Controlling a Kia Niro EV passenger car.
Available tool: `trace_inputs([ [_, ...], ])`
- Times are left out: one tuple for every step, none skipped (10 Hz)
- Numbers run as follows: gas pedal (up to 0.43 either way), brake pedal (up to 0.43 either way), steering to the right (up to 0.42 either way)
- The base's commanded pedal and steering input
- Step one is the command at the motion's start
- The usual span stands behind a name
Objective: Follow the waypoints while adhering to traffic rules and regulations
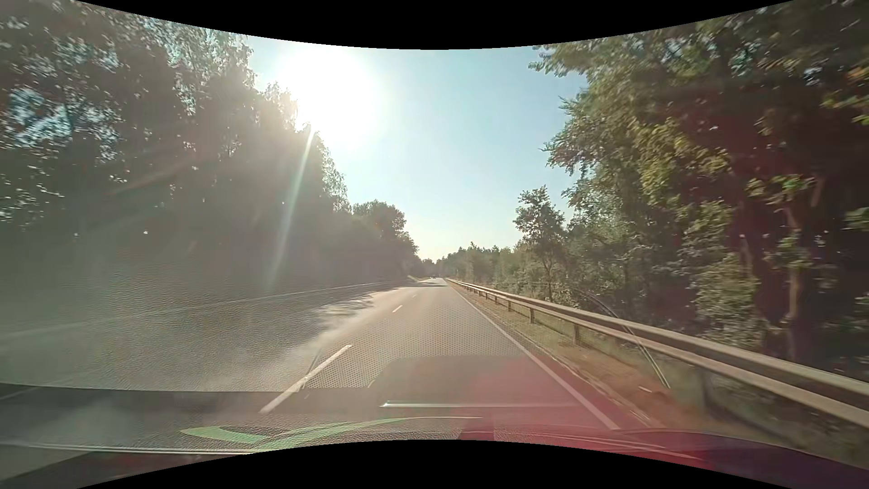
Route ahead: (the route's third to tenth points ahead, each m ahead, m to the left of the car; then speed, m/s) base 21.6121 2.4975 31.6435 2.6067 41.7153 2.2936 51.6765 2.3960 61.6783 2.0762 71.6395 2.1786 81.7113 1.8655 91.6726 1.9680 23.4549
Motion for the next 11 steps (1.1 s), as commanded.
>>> trace_inputs([
  [0.157, 0.000, -0.002],
  [0.157, 0.000, -0.002],
  [0.157, 0.000, -0.002],
  [0.157, 0.000, -0.002],
  [0.157, 0.000, -0.002],
  [0.157, 0.000, -0.002],
  [0.157, 0.000, -0.002],
  [0.157, 0.000, -0.002],
  [0.157, 0.000, -0.002],
  [0.157, 0.000, -0.002],
  [0.157, 0.000, -0.002],
])
